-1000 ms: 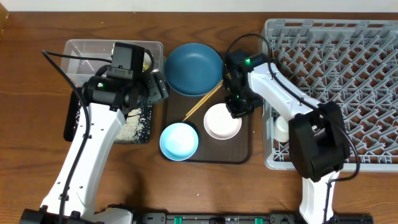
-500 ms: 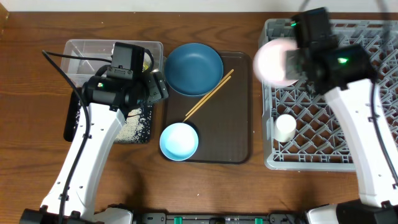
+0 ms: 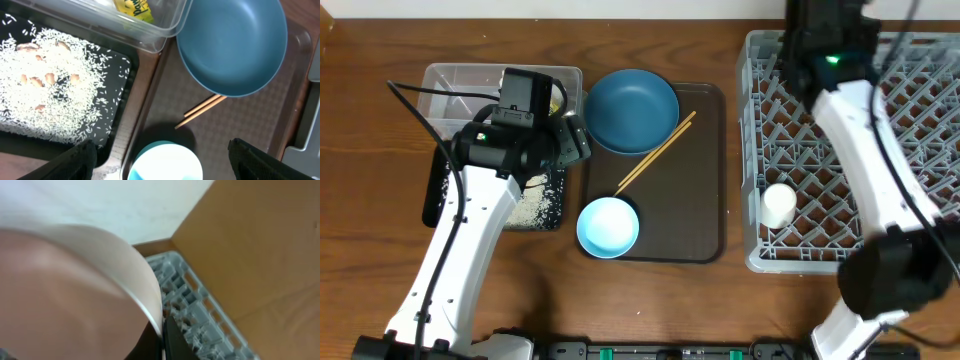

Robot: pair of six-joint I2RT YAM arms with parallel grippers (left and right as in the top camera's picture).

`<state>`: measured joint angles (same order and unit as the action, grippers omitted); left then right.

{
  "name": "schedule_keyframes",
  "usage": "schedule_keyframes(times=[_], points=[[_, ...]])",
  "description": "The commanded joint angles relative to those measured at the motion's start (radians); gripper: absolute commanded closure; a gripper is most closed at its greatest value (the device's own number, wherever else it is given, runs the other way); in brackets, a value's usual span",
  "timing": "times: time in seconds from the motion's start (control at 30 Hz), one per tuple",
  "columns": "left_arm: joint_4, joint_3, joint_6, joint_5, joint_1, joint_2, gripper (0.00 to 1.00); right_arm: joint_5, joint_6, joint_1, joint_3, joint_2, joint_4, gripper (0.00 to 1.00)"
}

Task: Sort waste into correct bins and load items into the dishwasher rack
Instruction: 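Place the white bowl upright at the back of the rack, release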

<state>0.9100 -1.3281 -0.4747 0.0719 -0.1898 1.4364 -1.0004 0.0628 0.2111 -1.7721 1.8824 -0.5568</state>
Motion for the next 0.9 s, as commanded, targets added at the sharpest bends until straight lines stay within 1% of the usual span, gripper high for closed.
schedule_keyframes(times=[0.0,0.17,0.27,0.4,0.5,0.63,0.87], points=[[0.002,-0.011,-0.002,-0.006,0.003,0.002,0.13,-0.131,-0.222,0.019,-0.001,0.089,0.091,0.99],[0.002,-0.011,-0.002,-0.006,0.003,0.002,0.13,-0.140,-0.330,0.055,-0.001,0.200,0.234,0.99],[0.002,-0.011,-0.002,-0.006,0.003,0.002,0.13,-0.141,-0.334,0.074,-0.001,0.247,0.267,0.99],[0.002,-0.011,-0.002,-0.006,0.003,0.002,0.13,-0.140,-0.333,0.085,-0.001,0.295,0.259,0.99],[0.003,-0.011,-0.002,-0.006,0.003,0.002,0.13,-0.152,-0.330,0.092,0.000,0.312,0.215,0.99],[0.002,-0.011,-0.002,-0.006,0.003,0.002,0.13,-0.161,-0.291,0.093,0.000,0.313,0.158,0.99],[0.002,-0.011,-0.002,-0.006,0.003,0.002,0.13,-0.222,-0.273,0.064,0.000,0.313,0.195,0.99]])
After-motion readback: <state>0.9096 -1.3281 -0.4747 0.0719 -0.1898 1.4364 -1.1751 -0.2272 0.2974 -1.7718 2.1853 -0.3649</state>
